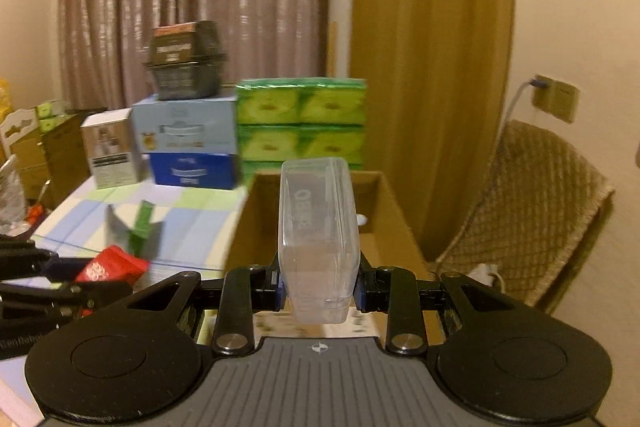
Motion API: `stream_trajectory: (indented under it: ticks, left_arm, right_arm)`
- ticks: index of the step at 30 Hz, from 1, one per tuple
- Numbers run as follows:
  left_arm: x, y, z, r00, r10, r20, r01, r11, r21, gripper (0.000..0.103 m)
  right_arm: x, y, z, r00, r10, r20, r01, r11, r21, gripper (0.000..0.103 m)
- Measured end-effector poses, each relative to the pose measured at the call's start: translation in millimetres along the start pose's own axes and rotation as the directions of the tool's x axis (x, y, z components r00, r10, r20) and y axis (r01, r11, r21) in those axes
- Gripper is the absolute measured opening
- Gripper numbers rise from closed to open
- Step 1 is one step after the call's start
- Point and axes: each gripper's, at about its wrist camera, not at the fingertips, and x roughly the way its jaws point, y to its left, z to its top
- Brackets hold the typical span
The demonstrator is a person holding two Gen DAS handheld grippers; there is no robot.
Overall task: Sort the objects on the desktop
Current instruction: 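Carry red packet in left tool and clear container in right tool to cardboard box, then open left tool dropping red packet while right tool releases container into box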
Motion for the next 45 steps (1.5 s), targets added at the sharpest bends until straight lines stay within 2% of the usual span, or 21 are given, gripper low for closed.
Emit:
stream_trajectory:
  ticks: [5,13,26,29,45]
  left_arm:
    - [31,-17,18,0.999,-0.042,-0.017,0.042,0.999,0.022,0.023]
    - [78,-27,34,0.995,-0.091,-0.044,0.092,0.995,0.023,0.023]
    - [145,-8,49,0.988,-0.122,-0.095,0.120,0.992,-0.027,0.025]
    - [149,-2,50,0.990,-0.115,-0.084,0.112,0.993,-0.043,0.038]
    - [128,22,48,0.996,-0.074,-0.052,0.072,0.997,-0.040,0.038]
  right_arm:
    - [12,-28,-3,1.000,-0.014,-0.024,0.015,0.999,0.033,0.028]
    - [41,-49,-8,0.998,-0.010,-0.058,0.013,0.998,0.067,0.028]
    - [84,-60,-11,0.994,0.001,-0.105,0.008,0.996,0.087,0.028]
    - [90,-59,-12,0.994,0.002,-0.110,0.008,0.996,0.087,0.028]
    - [102,-43,-13,0.991,0.035,-0.126,-0.023,0.995,0.094,0.028]
